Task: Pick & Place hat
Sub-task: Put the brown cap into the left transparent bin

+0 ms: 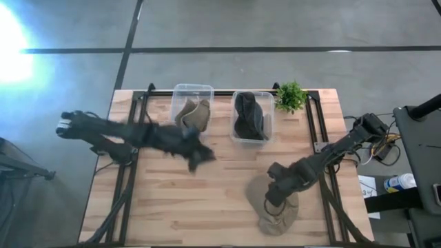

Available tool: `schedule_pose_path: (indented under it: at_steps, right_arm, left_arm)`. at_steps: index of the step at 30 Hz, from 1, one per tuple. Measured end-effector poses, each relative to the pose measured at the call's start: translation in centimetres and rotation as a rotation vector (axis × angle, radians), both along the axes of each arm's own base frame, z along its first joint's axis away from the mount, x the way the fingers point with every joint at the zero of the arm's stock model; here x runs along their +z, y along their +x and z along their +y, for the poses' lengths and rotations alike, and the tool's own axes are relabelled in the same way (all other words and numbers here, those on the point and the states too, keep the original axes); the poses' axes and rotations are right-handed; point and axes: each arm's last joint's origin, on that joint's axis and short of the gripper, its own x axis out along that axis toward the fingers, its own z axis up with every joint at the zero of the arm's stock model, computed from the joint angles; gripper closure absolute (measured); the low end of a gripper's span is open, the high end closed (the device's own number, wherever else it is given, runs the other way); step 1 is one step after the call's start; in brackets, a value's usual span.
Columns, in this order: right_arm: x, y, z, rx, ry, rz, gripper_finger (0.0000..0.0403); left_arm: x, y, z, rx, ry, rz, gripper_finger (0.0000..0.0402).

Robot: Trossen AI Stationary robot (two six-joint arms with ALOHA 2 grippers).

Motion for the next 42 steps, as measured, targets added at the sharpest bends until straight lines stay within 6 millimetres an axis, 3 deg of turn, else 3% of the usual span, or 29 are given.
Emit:
schedule_pose_path:
  at_steps: [5,10,14,22,31,42]
  right_arm:
    - [-1.6,-1.1,1.7,-0.098,0.073,-0.001,0.022]
    - [-3.7,-1.7,2.2,-0.187,0.124,-0.011,0.022]
    - [-5.0,-1.9,2.1,-0.217,0.146,-0.033,0.022]
    - [-7.3,-2.1,0.9,-0.273,0.009,-0.109,0.022]
    - [-9.7,1.3,1.2,0.023,-0.033,-0.171,0.022]
    - [-10.8,4.8,3.0,0.148,-0.067,-0.157,0.022]
  left_arm:
    - [-4.8,2.8,-3.3,-0.063,-0.103,-0.083,0.0216]
    - [-9.6,5.2,-4.1,-0.027,-0.162,0.06,0.0216]
    - [-11.9,6.8,-4.7,-0.035,-0.188,0.137,0.0216]
    - [-14.6,9.6,-5.3,0.007,-0.168,0.202,0.0216]
    - [-16.7,12.1,-4.3,0.081,-0.171,0.242,0.0216]
    - [-18.6,11.6,-3.2,0.115,-0.16,0.38,0.0216]
